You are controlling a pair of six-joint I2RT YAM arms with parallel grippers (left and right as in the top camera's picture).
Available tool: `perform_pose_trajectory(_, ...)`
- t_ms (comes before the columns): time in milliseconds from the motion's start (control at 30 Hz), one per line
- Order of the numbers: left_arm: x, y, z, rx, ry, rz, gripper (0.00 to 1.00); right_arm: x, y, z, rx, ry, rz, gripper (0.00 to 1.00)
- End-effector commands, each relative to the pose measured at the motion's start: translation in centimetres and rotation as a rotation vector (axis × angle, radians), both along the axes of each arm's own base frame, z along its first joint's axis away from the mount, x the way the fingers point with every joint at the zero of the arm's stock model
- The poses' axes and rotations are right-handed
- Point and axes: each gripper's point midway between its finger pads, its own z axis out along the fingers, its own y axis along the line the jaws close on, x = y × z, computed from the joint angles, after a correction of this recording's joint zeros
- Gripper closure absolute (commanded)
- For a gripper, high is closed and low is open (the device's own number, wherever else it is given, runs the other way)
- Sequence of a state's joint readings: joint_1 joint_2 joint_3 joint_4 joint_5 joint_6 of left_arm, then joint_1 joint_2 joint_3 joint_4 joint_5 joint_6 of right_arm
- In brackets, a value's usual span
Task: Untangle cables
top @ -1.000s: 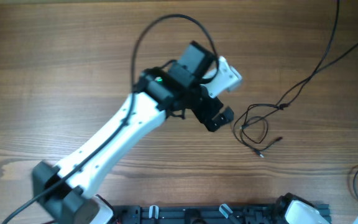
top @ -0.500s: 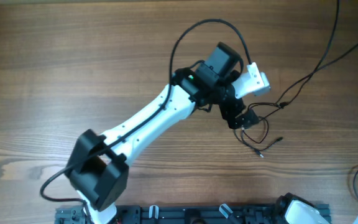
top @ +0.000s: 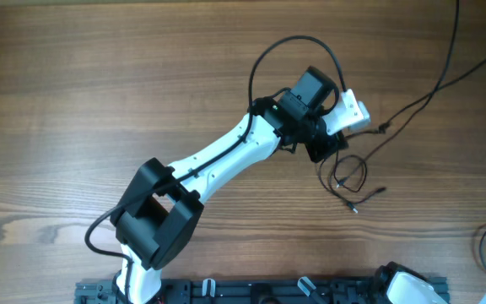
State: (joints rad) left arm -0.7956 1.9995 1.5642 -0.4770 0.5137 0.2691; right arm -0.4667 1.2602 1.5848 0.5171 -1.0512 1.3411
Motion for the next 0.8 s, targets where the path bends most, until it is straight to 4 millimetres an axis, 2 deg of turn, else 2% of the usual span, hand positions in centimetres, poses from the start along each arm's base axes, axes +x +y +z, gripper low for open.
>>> perform_pose_trajectory(0,7.0,4.8,-1.9,0.131,0.050,0.540,0.96,-0.3,0.1,0.4,0.017,0.004,0.016,0.96)
perform_pose_trajectory(100,9.7,9.3,-2.9,0.184,0.121,0.874,0.96,-0.2,-0.2,0.6,0.033,-0.006,0.002,0.96)
perform_pose_trajectory(167,10.6,11.5,-3.4,0.191,0.188,1.021,0.96,-0.2,-0.2,0.6,0.032,-0.006,0.002,0.96)
perform_pose_trajectory(300,11.4,14.4,-4.0,0.198,0.272,1.152,0.96,-0.2,-0.2,0.6,0.031,-0.007,0.002,0.96)
perform_pose_trajectory(400,11.0,14.6,-4.3,0.220,0.291,1.139,0.96,-0.1,-0.9,0.9,0.030,-0.030,-0.036,0.96)
perform_pose_trajectory(467,10.2,14.3,-4.5,0.246,0.290,1.090,0.96,0.3,-2.0,0.9,0.024,-0.047,-0.093,0.96)
perform_pose_trajectory(600,8.8,13.6,-4.8,0.286,0.291,1.049,0.96,1.6,-6.0,0.0,0.027,-0.025,-0.263,0.95)
perform_pose_trajectory(767,7.8,13.2,-5.1,0.309,0.297,1.030,0.96,2.9,-12.0,-2.9,-0.061,0.034,-0.485,0.95)
